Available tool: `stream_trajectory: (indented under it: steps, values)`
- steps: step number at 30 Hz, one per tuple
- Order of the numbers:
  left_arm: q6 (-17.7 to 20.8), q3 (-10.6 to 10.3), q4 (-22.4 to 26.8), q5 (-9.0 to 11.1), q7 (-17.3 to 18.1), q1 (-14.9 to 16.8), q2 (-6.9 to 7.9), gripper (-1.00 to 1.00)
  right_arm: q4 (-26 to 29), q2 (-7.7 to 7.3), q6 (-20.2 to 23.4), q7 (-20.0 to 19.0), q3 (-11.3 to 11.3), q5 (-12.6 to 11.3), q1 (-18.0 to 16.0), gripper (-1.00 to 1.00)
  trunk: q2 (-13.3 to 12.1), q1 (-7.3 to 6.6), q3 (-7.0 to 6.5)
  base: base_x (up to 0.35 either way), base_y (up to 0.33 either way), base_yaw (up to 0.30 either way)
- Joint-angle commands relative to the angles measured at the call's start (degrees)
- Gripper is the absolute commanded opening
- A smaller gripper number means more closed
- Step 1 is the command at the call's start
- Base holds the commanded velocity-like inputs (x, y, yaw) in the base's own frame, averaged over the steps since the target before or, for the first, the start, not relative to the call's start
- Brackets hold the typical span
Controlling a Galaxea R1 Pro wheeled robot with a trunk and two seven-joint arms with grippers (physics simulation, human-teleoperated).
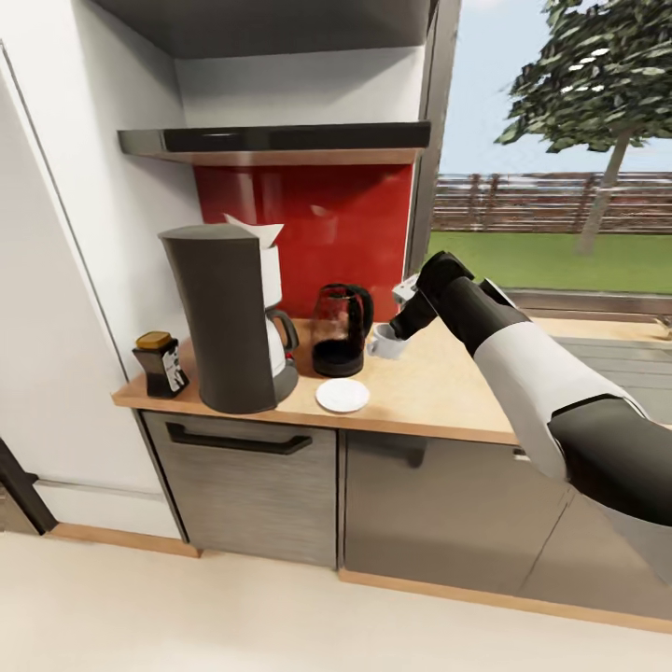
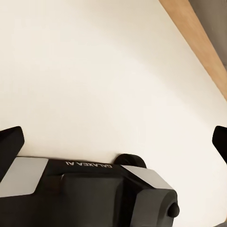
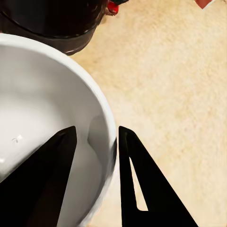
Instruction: Set up a coffee station on the kitchen countertop: keep the coffee maker on the countertop, move the bottle of coffee from the kitchen shelf to the counter next to the coffee maker, place a paper coffee filter on top of the coffee maker, put the saucer next to the coffee maker with the coffee cup on the saucer, and place the electric kettle next to the coffee maker.
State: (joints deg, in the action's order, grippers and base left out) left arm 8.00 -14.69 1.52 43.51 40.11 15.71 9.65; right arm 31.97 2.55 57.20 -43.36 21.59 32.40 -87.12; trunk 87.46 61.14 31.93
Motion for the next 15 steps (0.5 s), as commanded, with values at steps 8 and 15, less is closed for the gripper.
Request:
stream_trajectory:
  steps: [8,15]
  values:
    - [0.5,-0.3,0.1,0.6,0.1,0.0,0.02,1.00,-0.5,-0.10,0.0,-2.1,0.0,0.3,0.0,-1.00,0.0,0.00,0.06,0.005,0.174,0.000]
    - [0.5,-0.4,0.1,0.6,0.1,0.0,-0.05,1.00,-3.3,-0.17,0.0,-8.5,0.2,0.1,0.0,-1.00,0.0,0.00,0.06,0.000,0.002,0.000]
